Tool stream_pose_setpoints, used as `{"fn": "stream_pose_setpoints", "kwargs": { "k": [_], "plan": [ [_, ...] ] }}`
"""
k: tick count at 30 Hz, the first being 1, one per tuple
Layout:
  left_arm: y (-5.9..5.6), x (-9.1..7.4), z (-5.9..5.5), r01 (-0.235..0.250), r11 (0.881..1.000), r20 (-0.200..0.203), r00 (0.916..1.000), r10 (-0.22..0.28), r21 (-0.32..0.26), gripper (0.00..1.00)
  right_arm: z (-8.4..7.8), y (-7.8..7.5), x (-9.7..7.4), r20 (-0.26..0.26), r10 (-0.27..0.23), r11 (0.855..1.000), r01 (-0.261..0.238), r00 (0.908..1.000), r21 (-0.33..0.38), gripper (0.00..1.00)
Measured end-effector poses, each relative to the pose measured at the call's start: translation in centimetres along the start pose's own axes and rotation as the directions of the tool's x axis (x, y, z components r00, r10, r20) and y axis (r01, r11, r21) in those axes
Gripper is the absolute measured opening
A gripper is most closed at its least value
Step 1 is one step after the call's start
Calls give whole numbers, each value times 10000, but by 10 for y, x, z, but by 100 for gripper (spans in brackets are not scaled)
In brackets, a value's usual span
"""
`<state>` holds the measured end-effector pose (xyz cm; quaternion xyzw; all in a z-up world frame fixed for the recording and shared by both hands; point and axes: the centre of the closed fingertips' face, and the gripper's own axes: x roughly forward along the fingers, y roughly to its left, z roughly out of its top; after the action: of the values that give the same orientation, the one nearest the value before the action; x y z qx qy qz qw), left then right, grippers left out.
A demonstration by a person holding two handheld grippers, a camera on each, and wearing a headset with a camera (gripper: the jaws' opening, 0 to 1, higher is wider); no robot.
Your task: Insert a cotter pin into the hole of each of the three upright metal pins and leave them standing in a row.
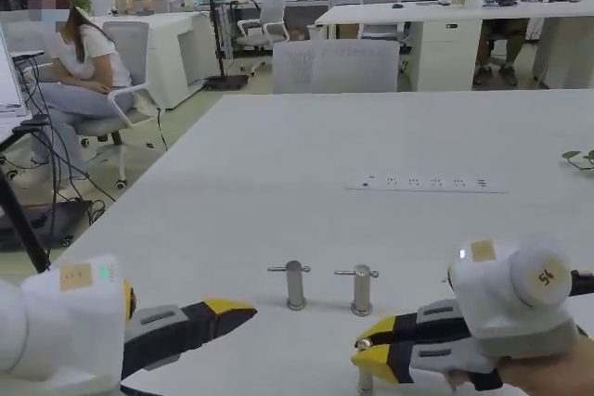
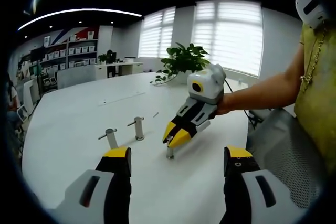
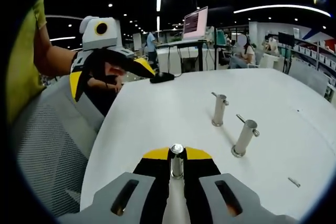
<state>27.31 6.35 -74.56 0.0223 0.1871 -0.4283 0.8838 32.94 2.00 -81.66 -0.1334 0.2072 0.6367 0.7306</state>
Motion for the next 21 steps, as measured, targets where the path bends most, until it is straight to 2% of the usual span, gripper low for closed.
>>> {"fn": "stream_pose_setpoints", "kwargs": {
  "k": [8, 13, 21],
  "plan": [
    [-2, 4, -2, 148, 9999, -128, 9998, -148, 6, 70, -3, 4, 0, 146, 58, 10000, -59, 9999, 72, 8],
    [-4, 6, -1, 210, 9998, -144, 9997, -209, 23, 70, -2, 8, -1, 210, 126, 9998, -122, 9997, -147, 8],
    [-6, 7, -3, 288, 9996, -208, 9994, -287, 48, 70, -3, 8, -2, 55, 107, 9999, -106, 9999, -126, 9]
  ]
}}
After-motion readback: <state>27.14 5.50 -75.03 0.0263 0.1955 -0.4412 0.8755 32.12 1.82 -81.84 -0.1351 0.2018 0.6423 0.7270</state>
